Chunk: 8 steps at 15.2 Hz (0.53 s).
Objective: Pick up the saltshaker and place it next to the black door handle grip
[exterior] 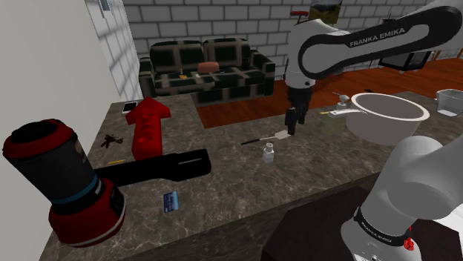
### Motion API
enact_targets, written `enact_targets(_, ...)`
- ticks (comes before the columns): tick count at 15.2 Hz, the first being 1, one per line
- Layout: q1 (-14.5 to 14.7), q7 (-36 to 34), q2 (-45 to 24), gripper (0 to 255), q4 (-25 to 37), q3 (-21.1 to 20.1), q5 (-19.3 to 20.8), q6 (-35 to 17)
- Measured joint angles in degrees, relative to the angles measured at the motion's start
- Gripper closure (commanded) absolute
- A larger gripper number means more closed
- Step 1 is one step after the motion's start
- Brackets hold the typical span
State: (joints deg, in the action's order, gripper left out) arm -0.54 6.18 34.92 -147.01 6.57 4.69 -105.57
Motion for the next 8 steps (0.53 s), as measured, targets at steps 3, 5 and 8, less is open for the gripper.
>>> enact_targets(3, 0.08, 0.18, -5.84, 0, -0.02, 0.85, -0.17, -7.25)
enact_targets(5, 0.23, 0.24, -9.31, 0, 0.11, 1.25, -0.47, -11.49)
enact_targets(8, 0.17, 1.25, -15.52, 0, 1.07, 2.46, -0.92, -18.11)
